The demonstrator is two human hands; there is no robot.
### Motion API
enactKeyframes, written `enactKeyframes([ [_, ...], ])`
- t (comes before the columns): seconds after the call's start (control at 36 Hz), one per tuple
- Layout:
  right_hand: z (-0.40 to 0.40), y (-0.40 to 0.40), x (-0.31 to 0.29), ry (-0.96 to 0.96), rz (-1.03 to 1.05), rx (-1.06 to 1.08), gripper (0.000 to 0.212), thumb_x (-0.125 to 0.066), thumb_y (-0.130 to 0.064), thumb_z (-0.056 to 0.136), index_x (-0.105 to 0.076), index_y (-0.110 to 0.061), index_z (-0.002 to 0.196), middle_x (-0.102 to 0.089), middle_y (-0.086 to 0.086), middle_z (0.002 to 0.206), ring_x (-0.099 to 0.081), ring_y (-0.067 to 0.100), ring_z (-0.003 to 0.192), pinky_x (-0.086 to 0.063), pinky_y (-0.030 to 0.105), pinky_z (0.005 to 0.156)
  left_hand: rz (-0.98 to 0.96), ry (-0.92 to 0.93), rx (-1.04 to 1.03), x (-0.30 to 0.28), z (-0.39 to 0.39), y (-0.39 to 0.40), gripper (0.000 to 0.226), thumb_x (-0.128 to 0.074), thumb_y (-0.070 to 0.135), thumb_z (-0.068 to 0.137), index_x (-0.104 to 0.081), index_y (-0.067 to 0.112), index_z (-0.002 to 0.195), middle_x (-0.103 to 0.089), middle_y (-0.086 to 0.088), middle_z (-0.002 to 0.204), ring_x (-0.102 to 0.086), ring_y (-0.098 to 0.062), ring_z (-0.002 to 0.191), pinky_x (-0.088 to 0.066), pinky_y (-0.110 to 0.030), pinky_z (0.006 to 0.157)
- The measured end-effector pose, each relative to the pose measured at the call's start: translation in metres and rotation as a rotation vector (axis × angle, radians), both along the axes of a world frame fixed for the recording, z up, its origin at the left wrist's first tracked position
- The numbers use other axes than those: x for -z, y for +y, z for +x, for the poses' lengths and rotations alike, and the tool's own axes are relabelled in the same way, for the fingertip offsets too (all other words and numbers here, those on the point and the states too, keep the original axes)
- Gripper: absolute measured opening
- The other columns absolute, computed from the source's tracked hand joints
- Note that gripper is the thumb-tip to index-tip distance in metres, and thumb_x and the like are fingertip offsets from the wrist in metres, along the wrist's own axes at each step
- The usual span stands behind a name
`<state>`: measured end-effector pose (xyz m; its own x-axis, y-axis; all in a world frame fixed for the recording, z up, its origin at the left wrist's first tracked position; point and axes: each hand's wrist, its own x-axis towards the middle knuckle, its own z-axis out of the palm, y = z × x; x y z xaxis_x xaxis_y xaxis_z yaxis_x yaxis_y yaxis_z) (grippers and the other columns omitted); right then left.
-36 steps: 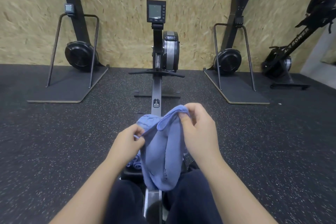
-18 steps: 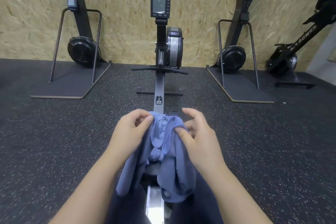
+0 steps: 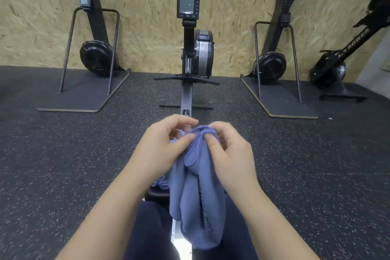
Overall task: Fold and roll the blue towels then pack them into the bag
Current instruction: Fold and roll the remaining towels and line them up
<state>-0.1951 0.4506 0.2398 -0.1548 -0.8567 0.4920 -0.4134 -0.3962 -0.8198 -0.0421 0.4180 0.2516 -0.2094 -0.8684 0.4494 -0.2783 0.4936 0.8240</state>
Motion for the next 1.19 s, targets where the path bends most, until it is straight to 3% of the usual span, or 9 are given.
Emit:
enactKeyframes([
  [0.11,-0.007,-0.001,-0.003,-0.056,-0.008,0.039,0.017,-0.060,-0.014,0.092,-0.061,-0.031,0.089,-0.065,-0.016,0.086,-0.061,0.006,0.078,-0.047,0.019,0.072,0.062,-0.045,-0.016,0.013,0.003,-0.003,0.035,-0.067,0.004,0.085,-0.066,0.038,0.090,-0.063,0.022,0.079,-0.049,-0.001,0.058,-0.044,-0.017,0.060],
  [0.31,-0.020,-0.005,-0.005,-0.115,-0.003,0.073,0.014,-0.058,-0.017,0.093,-0.062,-0.030,0.089,-0.066,-0.015,0.086,-0.060,0.003,0.077,-0.045,0.015,0.069,0.168,-0.090,-0.060,0.046,0.008,-0.014,0.020,-0.069,0.012,0.086,-0.068,0.032,0.083,-0.067,0.019,0.076,-0.052,-0.005,0.062,-0.043,-0.025,0.068],
  [0.5,-0.033,-0.010,-0.003,-0.161,0.017,0.167,0.014,-0.057,-0.017,0.094,-0.061,-0.029,0.090,-0.067,-0.007,0.084,-0.062,0.009,0.079,-0.046,0.021,0.070,0.214,-0.170,-0.242,0.058,0.016,-0.019,0.019,-0.064,0.019,0.090,-0.062,0.028,0.073,-0.053,0.023,0.052,-0.044,0.000,0.049,-0.032,-0.017,0.051],
  [0.61,-0.038,-0.013,-0.001,-0.189,0.064,0.249,0.007,-0.060,-0.019,0.092,-0.056,-0.025,0.093,-0.066,-0.008,0.083,-0.061,0.005,0.075,-0.043,0.014,0.062,0.239,-0.057,-0.175,0.044,0.013,-0.012,0.011,-0.064,0.016,0.091,-0.061,0.026,0.087,-0.056,0.003,0.057,-0.040,-0.004,0.040,-0.032,-0.027,0.046],
  [0.69,-0.037,-0.013,0.002,-0.160,0.108,0.269,0.007,-0.061,-0.021,0.092,-0.054,-0.019,0.094,-0.066,-0.003,0.083,-0.060,0.008,0.074,-0.040,0.010,0.058,0.232,0.078,-0.026,0.026,0.008,-0.003,0.024,-0.060,0.008,0.094,-0.062,0.032,0.092,-0.055,-0.024,0.067,-0.043,-0.014,0.057,-0.032,-0.026,0.053],
  [0.83,-0.027,-0.009,0.005,-0.113,0.143,0.237,0.011,-0.058,-0.021,0.093,-0.050,-0.022,0.086,-0.062,-0.007,0.066,-0.051,-0.002,0.056,-0.037,0.012,0.054,0.174,0.090,0.081,0.002,-0.005,0.015,0.037,-0.057,-0.003,0.091,-0.072,0.028,0.079,-0.072,0.014,0.077,-0.060,0.000,0.071,-0.046,-0.014,0.068],
  [0.94,-0.022,-0.007,0.001,-0.019,0.183,0.229,0.014,-0.055,-0.022,0.094,-0.048,-0.021,0.082,-0.056,-0.008,0.061,-0.048,0.000,0.055,-0.035,0.013,0.053,0.098,-0.016,0.036,-0.006,-0.010,0.024,0.051,-0.049,-0.012,0.088,-0.071,0.035,0.087,-0.072,0.022,0.090,-0.061,0.012,0.082,-0.043,-0.006,0.075],
  [1.03,-0.021,-0.005,-0.003,0.111,0.244,0.212,0.011,-0.057,-0.023,0.092,-0.052,-0.021,0.082,-0.059,-0.009,0.078,-0.053,-0.001,0.070,-0.036,0.014,0.059,0.005,-0.098,-0.021,-0.008,-0.010,0.026,0.047,-0.056,-0.011,0.084,-0.072,0.031,0.098,-0.068,0.024,0.086,-0.056,0.016,0.067,-0.037,-0.001,0.066],
  [1.19,-0.023,-0.002,-0.011,0.166,0.278,0.195,0.014,-0.059,-0.020,0.089,-0.052,-0.018,0.077,-0.058,-0.005,0.079,-0.054,0.012,0.073,-0.036,0.020,0.060,-0.110,-0.161,-0.202,-0.008,-0.008,0.028,0.029,-0.074,0.006,0.078,-0.073,0.036,0.079,-0.066,0.030,0.073,-0.056,0.014,0.067,-0.037,-0.003,0.066],
])
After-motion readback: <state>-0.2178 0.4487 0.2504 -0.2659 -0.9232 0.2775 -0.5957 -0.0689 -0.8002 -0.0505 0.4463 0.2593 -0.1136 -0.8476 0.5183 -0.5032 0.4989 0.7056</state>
